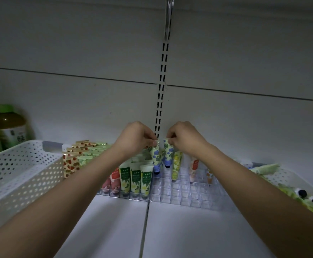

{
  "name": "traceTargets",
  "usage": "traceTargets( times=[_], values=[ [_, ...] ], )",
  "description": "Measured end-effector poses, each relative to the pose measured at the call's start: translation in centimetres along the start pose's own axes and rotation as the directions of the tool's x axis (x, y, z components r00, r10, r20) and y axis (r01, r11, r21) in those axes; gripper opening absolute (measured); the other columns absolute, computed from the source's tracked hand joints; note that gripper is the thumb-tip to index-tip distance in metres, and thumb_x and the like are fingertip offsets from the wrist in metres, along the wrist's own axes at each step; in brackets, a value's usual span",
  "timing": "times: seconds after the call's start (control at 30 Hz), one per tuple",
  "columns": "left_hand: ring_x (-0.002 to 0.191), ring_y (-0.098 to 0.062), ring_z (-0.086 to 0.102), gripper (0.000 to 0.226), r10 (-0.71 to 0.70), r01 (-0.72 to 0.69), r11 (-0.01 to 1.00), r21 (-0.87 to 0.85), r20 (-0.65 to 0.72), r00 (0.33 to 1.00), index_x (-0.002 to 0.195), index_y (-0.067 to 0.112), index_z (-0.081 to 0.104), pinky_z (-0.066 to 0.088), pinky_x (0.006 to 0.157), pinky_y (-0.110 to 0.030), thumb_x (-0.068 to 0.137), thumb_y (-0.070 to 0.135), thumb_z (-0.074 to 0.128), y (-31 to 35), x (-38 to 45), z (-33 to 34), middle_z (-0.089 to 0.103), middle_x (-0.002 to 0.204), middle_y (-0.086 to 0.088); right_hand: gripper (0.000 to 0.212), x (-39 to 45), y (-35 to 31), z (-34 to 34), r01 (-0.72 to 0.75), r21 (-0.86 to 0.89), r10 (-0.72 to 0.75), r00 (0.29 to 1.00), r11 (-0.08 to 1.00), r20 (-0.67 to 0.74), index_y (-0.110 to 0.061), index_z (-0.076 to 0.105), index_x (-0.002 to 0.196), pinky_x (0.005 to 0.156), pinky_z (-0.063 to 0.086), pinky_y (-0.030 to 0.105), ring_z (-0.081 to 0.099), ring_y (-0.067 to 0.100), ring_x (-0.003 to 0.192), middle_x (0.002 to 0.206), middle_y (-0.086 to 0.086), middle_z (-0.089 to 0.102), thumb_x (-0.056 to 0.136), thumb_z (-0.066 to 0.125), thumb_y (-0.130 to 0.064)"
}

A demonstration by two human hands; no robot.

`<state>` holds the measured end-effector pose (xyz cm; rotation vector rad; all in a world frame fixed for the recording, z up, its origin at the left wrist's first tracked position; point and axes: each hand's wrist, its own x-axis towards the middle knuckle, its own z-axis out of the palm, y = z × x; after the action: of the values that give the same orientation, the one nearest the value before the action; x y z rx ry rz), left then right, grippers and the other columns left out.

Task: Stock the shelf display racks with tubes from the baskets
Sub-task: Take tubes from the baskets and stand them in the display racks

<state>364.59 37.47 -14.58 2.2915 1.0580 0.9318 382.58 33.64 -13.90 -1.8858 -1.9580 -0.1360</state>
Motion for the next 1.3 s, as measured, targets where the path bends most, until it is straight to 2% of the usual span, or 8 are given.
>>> traceTargets(
  times=[0.3, 0.47, 0.63, 0.77, 0.93, 1.1, 1.23, 1.3],
  values=[
    [0.068, 0.002, 0.060, 0.010, 0.029, -0.027, 0.993, 0.118, -0.011, 1.000, 0.087, 0.016, 0.079, 0.047, 0.072, -0.016, 0.077, 0.017, 0.080, 0.3, 0.3, 0.5, 0.076, 0.088, 0.002, 0.015, -0.8, 0.0, 1.5, -0.020, 0.003, 0.020, 0.999, 1.000, 0.050, -0.007, 0.075, 0.101, 0.087, 0.053, 0.034, 0.066, 0.026, 0.096, 0.104, 0.012, 0.072, 0.087, 0.069, -0.010],
    [0.074, -0.006, 0.064, 0.012, 0.031, -0.031, 0.987, 0.160, -0.002, 1.000, 0.089, 0.013, 0.079, 0.052, 0.080, -0.022, 0.077, 0.016, 0.080, 0.3, 0.3, 1.0, 0.076, 0.089, -0.001, 0.013, -1.7, 0.6, 3.0, -0.049, -0.016, 0.050, 0.997, 0.999, 0.065, -0.010, 0.075, 0.098, 0.084, 0.053, 0.037, 0.065, 0.028, 0.092, 0.101, 0.013, 0.071, 0.088, 0.067, -0.013],
    [0.080, -0.010, 0.067, 0.014, 0.039, -0.036, 0.979, 0.203, -0.010, 0.999, 0.090, 0.011, 0.079, 0.049, 0.080, -0.020, 0.078, 0.017, 0.080, 0.6, 0.3, 1.5, 0.076, 0.091, -0.002, 0.018, -2.6, 0.6, 2.9, -0.047, 0.017, 0.047, 0.998, 0.999, 0.031, -0.009, 0.073, 0.102, 0.083, 0.052, 0.036, 0.063, 0.029, 0.096, 0.103, 0.012, 0.068, 0.091, 0.061, -0.015],
    [0.076, -0.006, 0.062, 0.013, 0.051, -0.045, 0.970, 0.237, -0.020, 0.999, 0.090, 0.012, 0.079, 0.049, 0.081, -0.021, 0.079, 0.018, 0.079, 1.1, 0.3, 1.7, 0.076, 0.093, -0.001, 0.022, -5.0, -0.2, 3.1, -0.015, 0.137, 0.037, 0.986, 0.990, -0.160, -0.012, 0.070, 0.108, 0.081, 0.048, 0.031, 0.060, 0.022, 0.096, 0.104, 0.005, 0.065, 0.094, 0.054, -0.017],
    [0.088, -0.013, 0.068, 0.015, 0.037, -0.022, 0.966, 0.258, -0.056, 0.998, 0.093, 0.010, 0.078, 0.051, 0.090, -0.026, 0.079, 0.015, 0.079, 1.7, 0.0, 2.2, 0.075, 0.097, -0.003, 0.014, -10.6, -1.1, 5.1, 0.034, 0.357, -0.014, 0.998, 0.933, -0.059, -0.022, 0.071, 0.096, 0.072, 0.047, 0.028, 0.056, 0.005, 0.078, 0.087, -0.014, 0.061, 0.094, 0.057, -0.021],
    [0.080, -0.008, 0.062, 0.016, -0.009, 0.028, 0.965, 0.261, -0.076, 0.997, 0.095, 0.010, 0.077, 0.047, 0.082, -0.021, 0.080, 0.015, 0.078, 1.4, -0.4, 2.9, 0.075, 0.097, -0.002, 0.024, -16.2, -1.0, 7.9, 0.049, 0.413, -0.123, 0.980, 0.910, 0.154, -0.023, 0.068, 0.111, 0.090, 0.048, 0.025, 0.057, 0.003, 0.100, 0.110, -0.010, 0.064, 0.097, 0.053, -0.036],
    [0.076, -0.006, 0.060, 0.013, -0.025, 0.038, 0.950, 0.311, -0.044, 0.999, 0.094, 0.011, 0.078, 0.045, 0.078, -0.020, 0.081, 0.013, 0.077, 1.5, -0.7, 3.6, 0.075, 0.096, -0.001, 0.036, -18.8, -0.7, 9.7, 0.113, 0.365, -0.186, 0.968, 0.924, 0.170, -0.023, 0.061, 0.130, 0.104, 0.028, 0.012, 0.043, 0.004, 0.125, 0.135, -0.010, 0.055, 0.099, 0.053, -0.039],
    [0.083, -0.011, 0.065, 0.012, -0.023, 0.024, 0.932, 0.361, -0.008, 1.000, 0.094, 0.012, 0.078, 0.049, 0.081, -0.024, 0.082, 0.013, 0.076, 1.7, -0.8, 4.0, 0.075, 0.097, -0.002, 0.044, -19.2, -0.7, 10.2, 0.131, 0.294, -0.185, 0.969, 0.947, 0.163, -0.027, 0.053, 0.139, 0.109, 0.017, 0.013, 0.032, 0.004, 0.137, 0.149, -0.011, 0.044, 0.099, 0.050, -0.045]
  ],
)
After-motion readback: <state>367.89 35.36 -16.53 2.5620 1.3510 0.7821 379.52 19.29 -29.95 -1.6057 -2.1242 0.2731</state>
